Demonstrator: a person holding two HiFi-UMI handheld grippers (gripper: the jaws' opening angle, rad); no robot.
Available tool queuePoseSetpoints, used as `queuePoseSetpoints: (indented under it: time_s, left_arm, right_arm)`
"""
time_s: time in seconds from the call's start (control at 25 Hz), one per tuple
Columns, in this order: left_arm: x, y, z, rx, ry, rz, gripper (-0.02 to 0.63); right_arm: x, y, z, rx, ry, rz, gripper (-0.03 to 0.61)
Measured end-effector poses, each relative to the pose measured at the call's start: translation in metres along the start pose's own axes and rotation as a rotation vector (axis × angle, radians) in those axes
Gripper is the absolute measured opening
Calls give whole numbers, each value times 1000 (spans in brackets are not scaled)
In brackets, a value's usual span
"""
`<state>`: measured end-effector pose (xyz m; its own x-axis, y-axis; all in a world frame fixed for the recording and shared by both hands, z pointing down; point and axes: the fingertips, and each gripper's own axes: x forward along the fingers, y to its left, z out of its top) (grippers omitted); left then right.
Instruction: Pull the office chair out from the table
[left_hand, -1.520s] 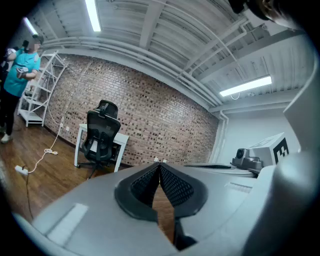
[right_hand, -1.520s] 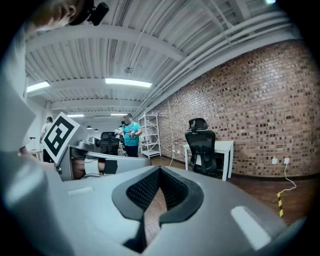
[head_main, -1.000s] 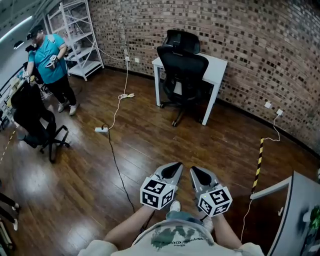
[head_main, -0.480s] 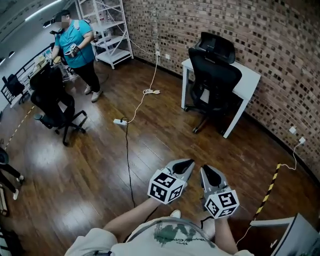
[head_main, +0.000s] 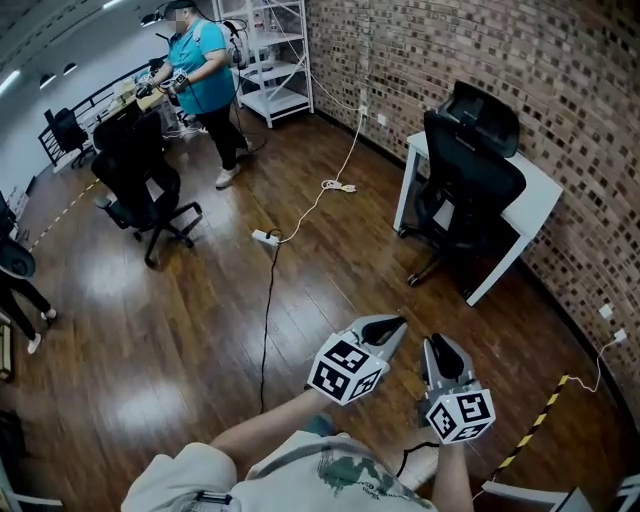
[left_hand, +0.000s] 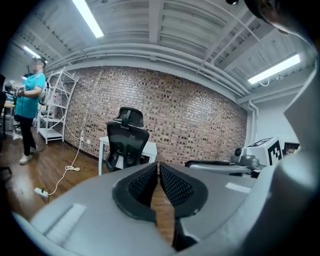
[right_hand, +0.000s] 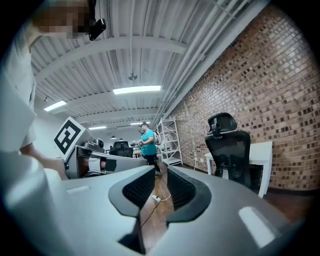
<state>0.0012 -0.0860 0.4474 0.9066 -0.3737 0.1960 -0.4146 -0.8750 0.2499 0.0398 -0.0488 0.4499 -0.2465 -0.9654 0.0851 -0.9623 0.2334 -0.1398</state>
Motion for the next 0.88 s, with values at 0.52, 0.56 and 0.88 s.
queuePoseSetpoints:
  time_s: [0.52,0.56,0.88]
  left_arm:
    - [91,27,43,33,-24,-41,15]
    - [102,31,47,29,-28,-44,15]
    - [207,39,79,11,-43,-125,15]
  right_arm:
    - [39,-75,34,-12,-40,-71,89]
    - [45,-82,36,-18,-34,-69,93]
    - [76,-180,67,-51,-10,-141,107]
